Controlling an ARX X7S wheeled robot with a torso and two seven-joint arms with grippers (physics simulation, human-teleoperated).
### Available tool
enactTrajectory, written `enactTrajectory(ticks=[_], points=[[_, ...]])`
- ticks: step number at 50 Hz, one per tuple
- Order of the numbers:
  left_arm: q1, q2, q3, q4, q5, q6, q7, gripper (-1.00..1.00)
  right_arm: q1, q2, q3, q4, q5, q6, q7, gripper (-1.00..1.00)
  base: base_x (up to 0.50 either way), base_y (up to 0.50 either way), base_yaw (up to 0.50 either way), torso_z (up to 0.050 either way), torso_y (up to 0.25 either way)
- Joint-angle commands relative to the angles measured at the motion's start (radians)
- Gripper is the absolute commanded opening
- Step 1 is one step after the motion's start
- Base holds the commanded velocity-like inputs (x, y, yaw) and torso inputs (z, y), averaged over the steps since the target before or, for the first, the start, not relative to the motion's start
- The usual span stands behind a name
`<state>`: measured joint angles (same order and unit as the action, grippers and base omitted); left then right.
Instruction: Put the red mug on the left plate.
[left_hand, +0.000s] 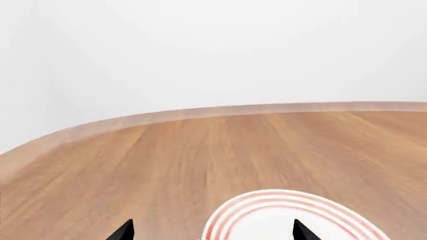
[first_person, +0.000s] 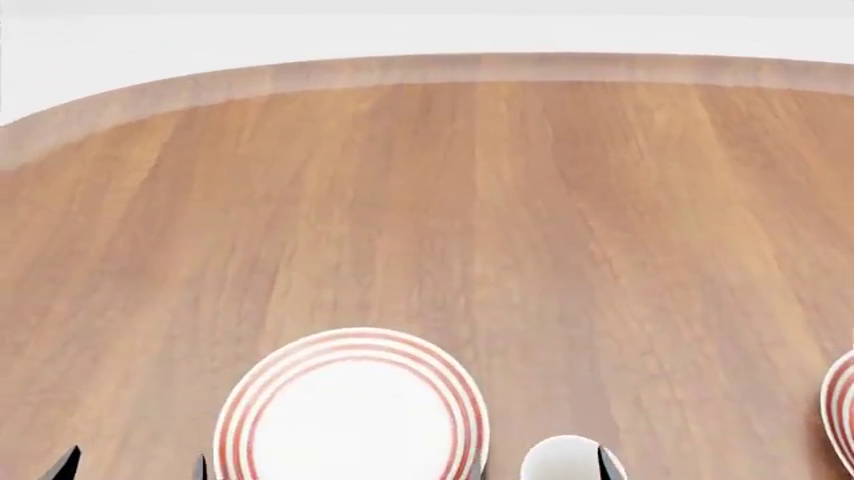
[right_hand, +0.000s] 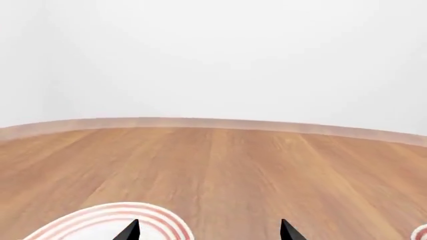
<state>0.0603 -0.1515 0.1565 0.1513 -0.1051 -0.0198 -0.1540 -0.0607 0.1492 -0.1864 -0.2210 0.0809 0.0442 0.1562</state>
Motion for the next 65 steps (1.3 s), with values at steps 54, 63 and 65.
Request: enactTrajectory(ticks=[54,63,65], points=[[-0.009,-0.038,0.032,-0.007,-0.035,0.008,-0.043,1.00,0.071,-0.120,0.344,-0.273,0.573,0.440,0.686,1.00,0.00,0.00,0.00,0.000,0.000],[-0.022,-0.042,0.033,-0.022,-0.047,0.007,-0.042,1.00,0.115,-0.123,0.295,-0.221,0.554,0.410,0.742,1.00,0.00,0.00,0.00,0.000,0.000],[-0.022,-0.042,0.036,-0.024,-0.046,0.008,-0.043,1.00,0.139,-0.124,0.296,-0.186,0.565,0.407,0.759,1.00,0.00,0.00,0.00,0.000,0.000]])
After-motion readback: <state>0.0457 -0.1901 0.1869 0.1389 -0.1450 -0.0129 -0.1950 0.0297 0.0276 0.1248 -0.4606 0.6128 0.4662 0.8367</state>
